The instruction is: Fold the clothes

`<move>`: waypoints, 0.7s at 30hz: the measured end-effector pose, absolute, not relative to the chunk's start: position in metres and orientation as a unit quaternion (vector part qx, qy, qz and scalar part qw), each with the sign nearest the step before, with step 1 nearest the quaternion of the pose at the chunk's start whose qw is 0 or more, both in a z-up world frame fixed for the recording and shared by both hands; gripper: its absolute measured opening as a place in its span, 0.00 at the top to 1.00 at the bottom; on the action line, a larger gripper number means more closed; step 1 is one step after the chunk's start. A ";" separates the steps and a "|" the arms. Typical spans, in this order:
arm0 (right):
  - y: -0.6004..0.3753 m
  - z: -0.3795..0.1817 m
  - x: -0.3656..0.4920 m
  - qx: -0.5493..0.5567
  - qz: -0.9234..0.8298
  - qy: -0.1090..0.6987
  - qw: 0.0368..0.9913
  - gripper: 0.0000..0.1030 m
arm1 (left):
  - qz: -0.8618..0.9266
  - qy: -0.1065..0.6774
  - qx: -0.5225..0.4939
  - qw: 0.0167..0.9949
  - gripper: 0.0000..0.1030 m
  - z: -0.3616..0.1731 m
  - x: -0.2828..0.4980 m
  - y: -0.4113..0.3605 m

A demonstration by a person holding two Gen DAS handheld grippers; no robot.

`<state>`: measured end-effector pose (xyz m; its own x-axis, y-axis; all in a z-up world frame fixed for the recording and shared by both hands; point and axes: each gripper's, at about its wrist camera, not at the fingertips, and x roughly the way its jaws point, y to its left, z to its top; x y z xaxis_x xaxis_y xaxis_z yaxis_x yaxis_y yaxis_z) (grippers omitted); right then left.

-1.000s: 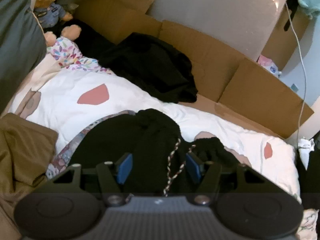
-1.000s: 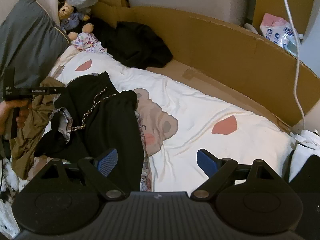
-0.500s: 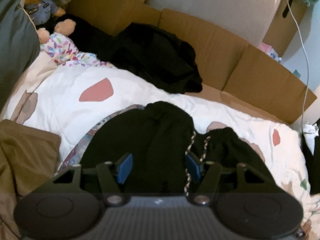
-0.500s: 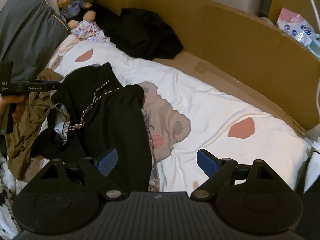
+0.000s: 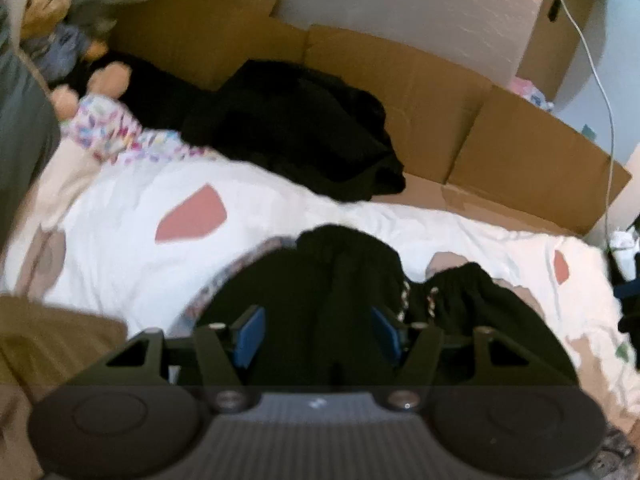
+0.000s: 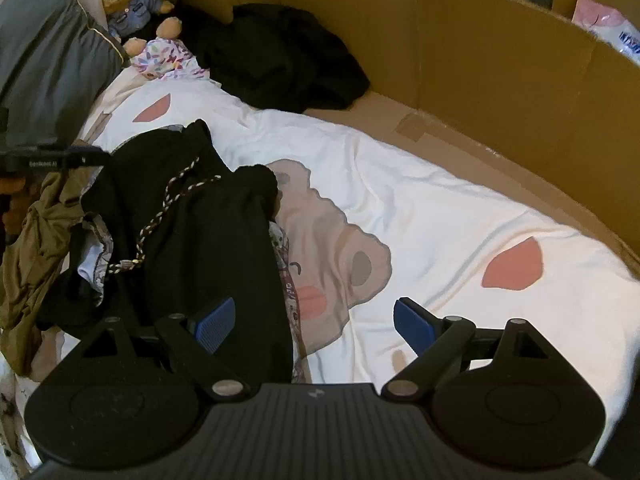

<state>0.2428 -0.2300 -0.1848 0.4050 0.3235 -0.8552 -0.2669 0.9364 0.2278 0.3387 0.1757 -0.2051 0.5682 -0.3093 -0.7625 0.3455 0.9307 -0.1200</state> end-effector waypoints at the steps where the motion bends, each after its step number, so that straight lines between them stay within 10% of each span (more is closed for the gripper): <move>1: -0.229 -0.189 0.245 0.030 0.179 0.516 0.837 0.12 | -0.183 0.424 0.029 0.887 0.40 -0.206 0.344 0.176; 21: -0.180 -0.248 0.314 0.100 0.212 0.490 0.840 0.22 | -0.174 0.463 0.061 0.867 0.37 -0.263 0.424 0.183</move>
<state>0.3138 -0.1801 -0.2482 0.4299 0.4530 -0.7810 -0.2574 0.8906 0.3748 0.4243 0.1832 -0.2635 0.5096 -0.2453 -0.8247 0.3592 0.9316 -0.0551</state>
